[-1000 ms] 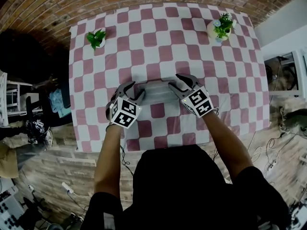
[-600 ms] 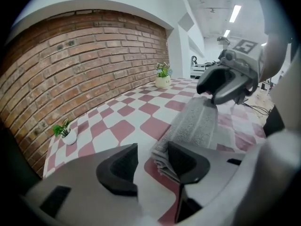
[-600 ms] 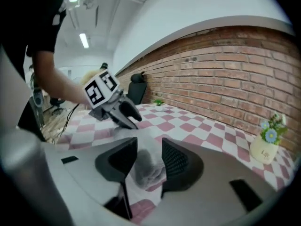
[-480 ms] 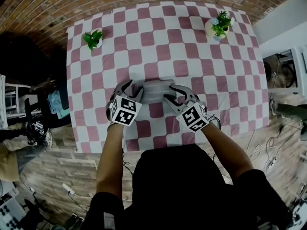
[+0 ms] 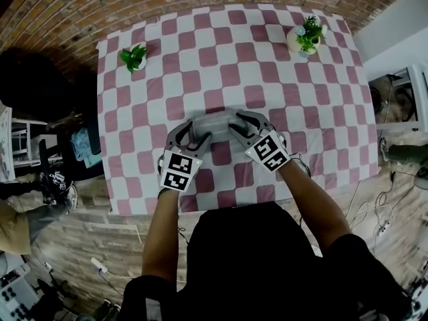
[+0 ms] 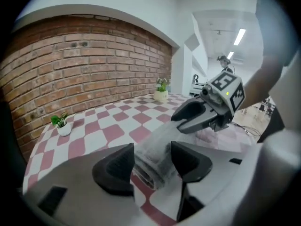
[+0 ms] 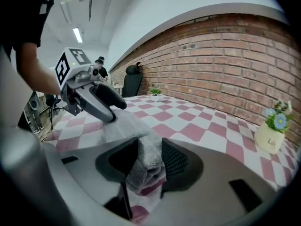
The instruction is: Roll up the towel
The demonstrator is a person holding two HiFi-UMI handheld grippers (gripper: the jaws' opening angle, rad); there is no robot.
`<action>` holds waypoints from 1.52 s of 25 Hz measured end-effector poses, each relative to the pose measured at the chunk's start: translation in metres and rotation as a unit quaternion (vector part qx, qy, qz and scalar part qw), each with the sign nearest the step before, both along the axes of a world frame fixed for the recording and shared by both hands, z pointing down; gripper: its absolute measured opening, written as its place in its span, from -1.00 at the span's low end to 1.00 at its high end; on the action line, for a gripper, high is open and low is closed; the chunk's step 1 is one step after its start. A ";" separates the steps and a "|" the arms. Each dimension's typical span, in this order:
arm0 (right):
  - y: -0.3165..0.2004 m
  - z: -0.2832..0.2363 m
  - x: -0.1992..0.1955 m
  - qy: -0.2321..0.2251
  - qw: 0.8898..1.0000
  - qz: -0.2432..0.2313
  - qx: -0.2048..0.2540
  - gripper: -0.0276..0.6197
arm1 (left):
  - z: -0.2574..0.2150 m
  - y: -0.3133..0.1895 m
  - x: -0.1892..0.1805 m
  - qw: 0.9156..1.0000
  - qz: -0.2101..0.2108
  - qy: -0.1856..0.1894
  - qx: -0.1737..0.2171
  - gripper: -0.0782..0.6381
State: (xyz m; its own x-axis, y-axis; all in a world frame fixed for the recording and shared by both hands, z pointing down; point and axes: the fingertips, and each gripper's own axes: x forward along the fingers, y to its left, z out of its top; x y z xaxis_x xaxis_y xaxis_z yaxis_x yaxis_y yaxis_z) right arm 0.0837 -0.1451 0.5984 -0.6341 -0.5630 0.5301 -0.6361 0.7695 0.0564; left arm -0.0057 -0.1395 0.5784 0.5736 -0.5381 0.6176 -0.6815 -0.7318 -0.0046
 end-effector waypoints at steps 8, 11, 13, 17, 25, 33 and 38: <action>0.000 0.004 -0.001 0.003 1.000 0.002 0.025 -0.42 | 0.031 -0.002 0.002 0.996 0.015 -0.092 0.014 -0.16; 0.003 0.003 0.002 0.004 1.000 0.007 0.030 -0.42 | 0.029 -0.002 0.003 0.996 0.008 -0.084 0.005 -0.16; 0.005 0.001 0.003 0.010 1.000 0.000 0.021 -0.41 | 0.027 -0.001 0.003 0.998 0.001 -0.070 -0.002 -0.16; 0.020 -0.009 0.003 0.018 0.999 -0.019 0.030 -0.39 | 0.020 0.007 0.000 0.999 -0.010 -0.043 0.000 -0.14; 0.055 -0.046 0.011 -0.038 0.998 -0.011 0.049 -0.17 | -0.009 0.023 -0.010 0.998 -0.057 0.012 0.019 -0.01; 0.069 -0.089 0.037 -0.112 0.991 0.057 0.048 -0.52 | -0.055 0.049 -0.029 0.989 -0.110 0.077 0.064 -0.33; 0.087 -0.131 0.030 -0.105 0.988 0.034 0.109 -0.91 | -0.095 0.058 -0.040 0.978 -0.140 0.101 0.115 -0.80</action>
State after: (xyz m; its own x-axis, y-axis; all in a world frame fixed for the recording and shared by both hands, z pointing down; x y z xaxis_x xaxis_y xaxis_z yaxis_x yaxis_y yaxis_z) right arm 0.1135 -0.0583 0.4673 -0.6744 -0.6942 0.2517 -0.7009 0.7090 0.0777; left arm -0.0455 -0.0817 0.4831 0.4817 -0.8033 0.3502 -0.8593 -0.5115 0.0086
